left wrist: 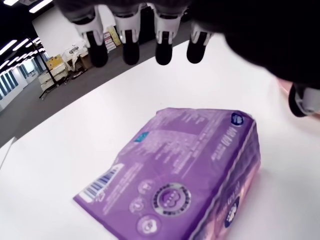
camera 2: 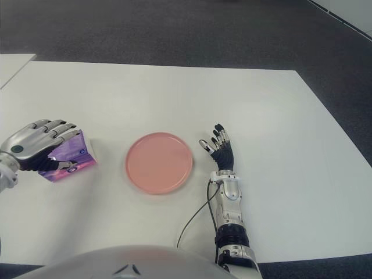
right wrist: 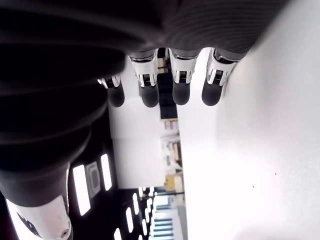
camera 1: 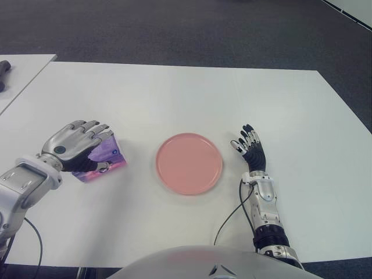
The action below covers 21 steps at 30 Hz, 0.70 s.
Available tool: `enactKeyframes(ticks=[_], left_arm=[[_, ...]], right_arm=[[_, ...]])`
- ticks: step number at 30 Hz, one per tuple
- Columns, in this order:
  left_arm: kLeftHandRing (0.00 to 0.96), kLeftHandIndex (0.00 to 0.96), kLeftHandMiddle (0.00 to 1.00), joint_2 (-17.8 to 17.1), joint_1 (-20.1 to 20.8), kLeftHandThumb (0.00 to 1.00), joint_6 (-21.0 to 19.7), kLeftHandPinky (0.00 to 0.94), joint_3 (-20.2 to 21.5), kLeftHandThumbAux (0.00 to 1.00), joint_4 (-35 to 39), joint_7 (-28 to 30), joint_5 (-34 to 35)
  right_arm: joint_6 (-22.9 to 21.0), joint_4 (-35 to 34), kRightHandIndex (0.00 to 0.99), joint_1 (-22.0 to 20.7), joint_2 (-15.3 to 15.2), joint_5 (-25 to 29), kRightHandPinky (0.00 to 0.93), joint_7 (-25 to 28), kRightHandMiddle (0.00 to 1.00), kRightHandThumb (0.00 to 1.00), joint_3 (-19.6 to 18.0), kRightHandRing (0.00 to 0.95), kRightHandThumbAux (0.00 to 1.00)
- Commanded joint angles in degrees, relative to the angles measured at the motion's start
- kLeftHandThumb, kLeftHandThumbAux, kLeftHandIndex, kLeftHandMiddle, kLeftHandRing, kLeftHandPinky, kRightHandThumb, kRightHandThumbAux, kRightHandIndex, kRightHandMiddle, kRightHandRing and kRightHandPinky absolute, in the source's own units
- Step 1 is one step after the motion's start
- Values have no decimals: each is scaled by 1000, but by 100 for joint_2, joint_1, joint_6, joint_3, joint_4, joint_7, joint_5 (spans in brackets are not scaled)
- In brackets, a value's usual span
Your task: Put the tissue paper into the plate.
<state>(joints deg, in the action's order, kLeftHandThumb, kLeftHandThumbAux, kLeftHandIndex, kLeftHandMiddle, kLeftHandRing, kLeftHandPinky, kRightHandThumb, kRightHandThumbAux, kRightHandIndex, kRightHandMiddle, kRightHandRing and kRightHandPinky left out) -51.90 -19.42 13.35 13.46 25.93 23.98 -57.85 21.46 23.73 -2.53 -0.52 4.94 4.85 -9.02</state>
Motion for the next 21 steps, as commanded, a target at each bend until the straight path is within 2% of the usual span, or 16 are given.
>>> enactKeyframes(ticks=[1, 13, 21], left_arm=[[0, 0, 0, 10, -5, 86, -58, 0, -160, 213, -147, 109, -73], [0, 0, 0, 14, 38, 60, 15, 0, -385, 207, -485, -96, -78], [0, 0, 0, 2, 84, 52, -32, 0, -689, 201, -815, -256, -307]], right_arm=[[-196, 91, 0, 172, 10, 124, 50, 0, 11, 129, -33, 10, 741], [-209, 77, 0, 175, 1, 131, 50, 16, 11, 129, -47, 10, 741], [-212, 90, 0, 165, -12, 141, 50, 32, 11, 129, -64, 10, 741]])
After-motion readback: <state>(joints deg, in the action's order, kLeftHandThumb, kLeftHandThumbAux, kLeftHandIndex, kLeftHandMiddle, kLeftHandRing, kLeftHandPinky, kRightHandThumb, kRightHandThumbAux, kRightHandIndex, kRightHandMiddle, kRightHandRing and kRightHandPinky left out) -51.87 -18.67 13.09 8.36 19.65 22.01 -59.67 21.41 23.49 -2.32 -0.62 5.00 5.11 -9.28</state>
